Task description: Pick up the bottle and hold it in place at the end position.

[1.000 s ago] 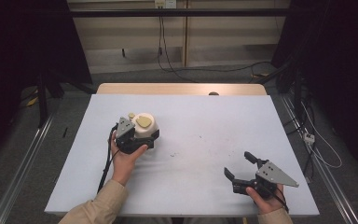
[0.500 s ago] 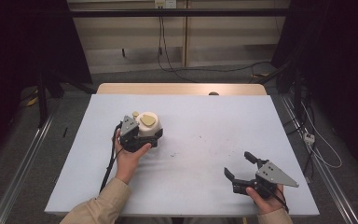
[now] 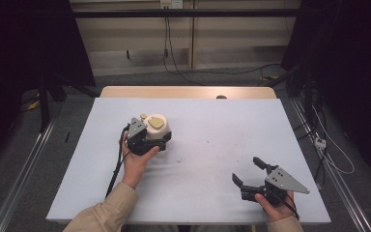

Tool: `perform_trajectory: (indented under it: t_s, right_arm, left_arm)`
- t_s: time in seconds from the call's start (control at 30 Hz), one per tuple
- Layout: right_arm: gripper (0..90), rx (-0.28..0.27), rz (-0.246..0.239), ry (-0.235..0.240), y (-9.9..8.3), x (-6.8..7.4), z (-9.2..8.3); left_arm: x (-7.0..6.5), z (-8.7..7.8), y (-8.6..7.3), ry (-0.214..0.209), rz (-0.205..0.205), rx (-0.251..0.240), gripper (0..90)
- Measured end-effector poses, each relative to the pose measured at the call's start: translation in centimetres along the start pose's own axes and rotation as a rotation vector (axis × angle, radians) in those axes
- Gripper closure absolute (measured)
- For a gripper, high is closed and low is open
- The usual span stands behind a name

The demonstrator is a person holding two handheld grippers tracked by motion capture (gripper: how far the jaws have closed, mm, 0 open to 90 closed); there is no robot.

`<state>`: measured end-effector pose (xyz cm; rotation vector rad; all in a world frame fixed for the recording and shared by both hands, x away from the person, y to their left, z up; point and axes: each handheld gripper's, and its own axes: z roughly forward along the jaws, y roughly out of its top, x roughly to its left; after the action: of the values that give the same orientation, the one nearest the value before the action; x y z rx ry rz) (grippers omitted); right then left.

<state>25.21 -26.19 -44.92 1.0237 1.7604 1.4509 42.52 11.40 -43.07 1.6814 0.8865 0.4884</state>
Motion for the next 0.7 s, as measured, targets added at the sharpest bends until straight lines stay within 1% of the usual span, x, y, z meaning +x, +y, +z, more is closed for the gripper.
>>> perform_trajectory:
  t_s: [0.23,0.3,0.43,0.53,0.57,0.7]
  right_arm:
    - [7.4,-0.002,-0.001,0.001,0.0,0.0,0.0]
    - [7.4,-0.002,0.0,0.002,0.0,0.0,0.0]
    - [7.4,0.0,-0.001,0.0,0.0,-0.1,0.0]
    - [7.4,0.0,0.0,-0.001,0.0,-0.1,0.0]
    - [7.4,0.0,0.0,-0.002,0.0,-0.1,0.0]
    - [7.4,-0.001,0.006,-0.002,0.0,-0.1,0.0]
  left_arm:
    - [-0.3,0.5,0.1,-0.011,0.003,0.007,5.6]
    - [-0.4,0.6,0.2,-0.012,-0.002,0.008,5.6]
    - [-0.6,0.9,0.4,-0.018,0.007,0.013,5.6]
    - [-0.8,1.1,0.3,-0.023,0.004,0.014,5.6]
    - [-0.9,1.3,0.2,-0.028,-0.008,0.013,5.6]
    - [-1.1,1.8,0.2,-0.024,-0.005,0.021,5.6]
